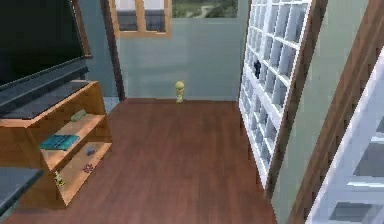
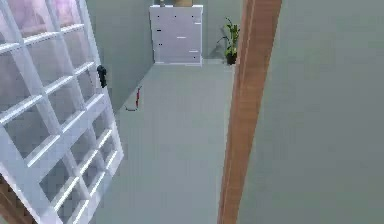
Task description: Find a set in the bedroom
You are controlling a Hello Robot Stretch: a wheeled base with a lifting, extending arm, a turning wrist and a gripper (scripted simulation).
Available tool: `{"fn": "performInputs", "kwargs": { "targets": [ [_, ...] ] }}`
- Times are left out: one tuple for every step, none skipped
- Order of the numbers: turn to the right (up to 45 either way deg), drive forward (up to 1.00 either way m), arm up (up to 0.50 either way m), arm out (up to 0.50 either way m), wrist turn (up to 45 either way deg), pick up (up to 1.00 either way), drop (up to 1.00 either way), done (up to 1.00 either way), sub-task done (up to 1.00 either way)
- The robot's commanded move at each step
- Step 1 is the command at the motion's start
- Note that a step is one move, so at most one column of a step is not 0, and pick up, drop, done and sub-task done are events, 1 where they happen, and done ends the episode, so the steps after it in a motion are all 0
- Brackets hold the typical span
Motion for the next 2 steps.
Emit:
{"fn": "performInputs", "kwargs": {
  "targets": [
    [27.0, 0.00, 0.00, 0.00, 0.0, 0.00, 0.00, 0.00, 0.00],
    [0.0, 0.10, 0.00, 0.00, 0.0, 0.00, 0.00, 0.00, 0.00]
  ]
}}
